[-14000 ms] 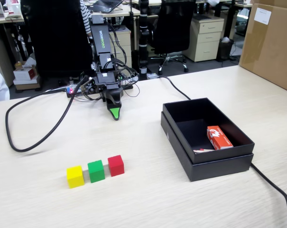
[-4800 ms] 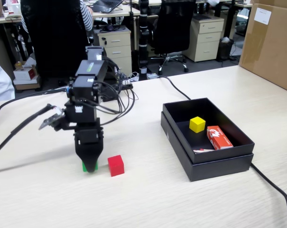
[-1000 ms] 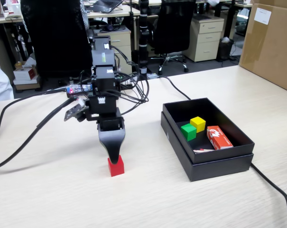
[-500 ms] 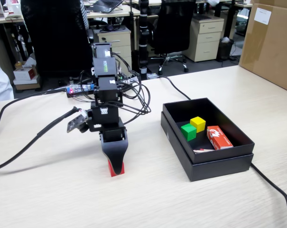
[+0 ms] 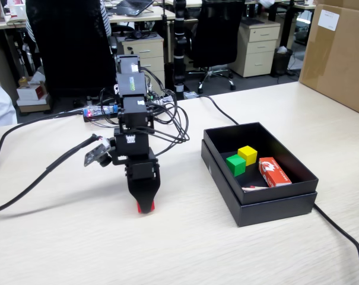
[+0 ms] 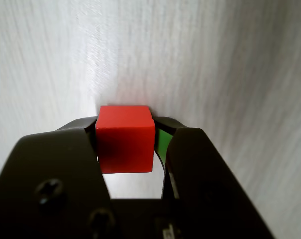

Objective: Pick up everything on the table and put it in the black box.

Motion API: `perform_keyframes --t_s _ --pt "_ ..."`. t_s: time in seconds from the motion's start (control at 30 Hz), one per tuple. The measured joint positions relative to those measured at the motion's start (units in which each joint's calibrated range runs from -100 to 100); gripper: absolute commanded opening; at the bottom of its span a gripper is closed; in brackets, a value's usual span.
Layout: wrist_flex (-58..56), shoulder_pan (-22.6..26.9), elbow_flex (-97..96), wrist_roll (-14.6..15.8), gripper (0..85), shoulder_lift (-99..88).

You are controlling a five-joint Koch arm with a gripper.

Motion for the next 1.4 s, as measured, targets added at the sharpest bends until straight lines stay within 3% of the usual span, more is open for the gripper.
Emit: perform_keyframes --t_s 0.2,0.33,0.53,0.6,0.8,1.17,1.33,1.4 --pt "0.0 4.7 -11.2 0.8 0.9 -24.6" --pt "-0.1 11.2 -13.3 3.2 0.9 -41.2" --pt "-0.7 18.9 -13.1 6.3 0.9 -44.9" --pt "-0.7 21.2 -9.3 7.2 0.9 -37.5" --pt "-0.7 21.4 -5.5 7.5 0.9 -22.7" --pt "0.3 21.1 -11.8 7.6 1.3 -16.2" --pt "0.8 21.1 -12.7 7.6 21.5 -16.2" --pt "0.9 21.1 -13.0 7.6 37.0 -16.2"
